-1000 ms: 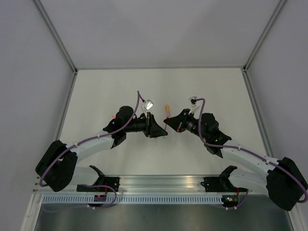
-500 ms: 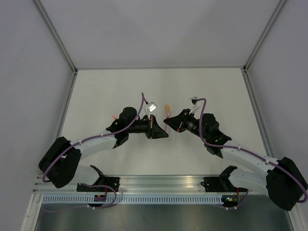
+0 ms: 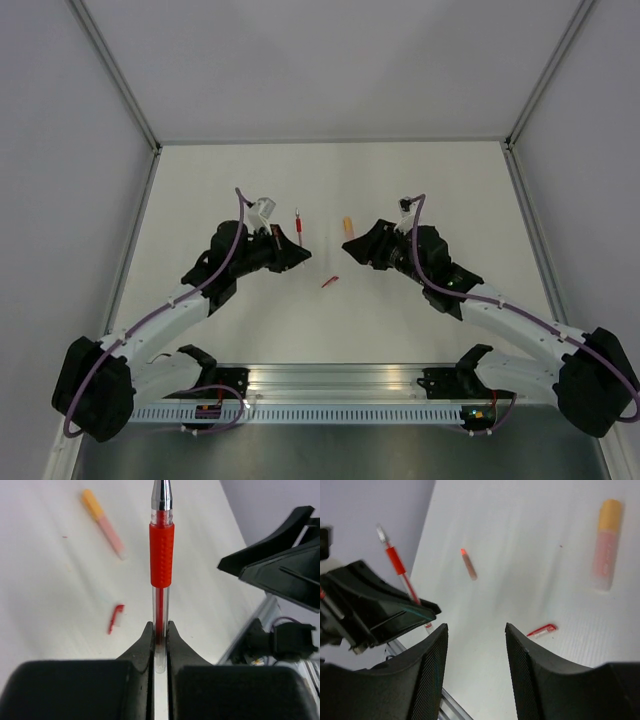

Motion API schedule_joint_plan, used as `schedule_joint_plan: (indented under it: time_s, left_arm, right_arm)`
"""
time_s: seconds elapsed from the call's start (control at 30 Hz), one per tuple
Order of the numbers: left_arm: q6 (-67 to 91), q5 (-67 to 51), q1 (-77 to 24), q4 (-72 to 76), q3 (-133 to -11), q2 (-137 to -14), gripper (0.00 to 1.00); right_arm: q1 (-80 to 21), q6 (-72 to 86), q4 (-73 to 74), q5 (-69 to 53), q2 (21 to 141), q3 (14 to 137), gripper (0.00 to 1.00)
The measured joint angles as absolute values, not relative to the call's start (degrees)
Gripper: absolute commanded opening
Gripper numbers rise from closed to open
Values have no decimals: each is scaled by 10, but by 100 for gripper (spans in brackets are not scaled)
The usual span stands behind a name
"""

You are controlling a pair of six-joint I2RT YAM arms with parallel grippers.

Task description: Insert the pens into the pen caps

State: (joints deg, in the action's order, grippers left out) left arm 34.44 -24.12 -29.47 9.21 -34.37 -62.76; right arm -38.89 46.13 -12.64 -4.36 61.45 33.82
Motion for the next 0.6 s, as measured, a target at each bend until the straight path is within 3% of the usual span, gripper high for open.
schedule_joint_plan:
  time_s: [0.27,0.6]
  left_arm:
    - [328,-32,-293,34,-283,-536,2]
    - [319,58,-294,17,-263,-464,2]
  right_arm:
    - [-391,608,84,58,730,474,48]
    - [-458,770,350,160,890,660,47]
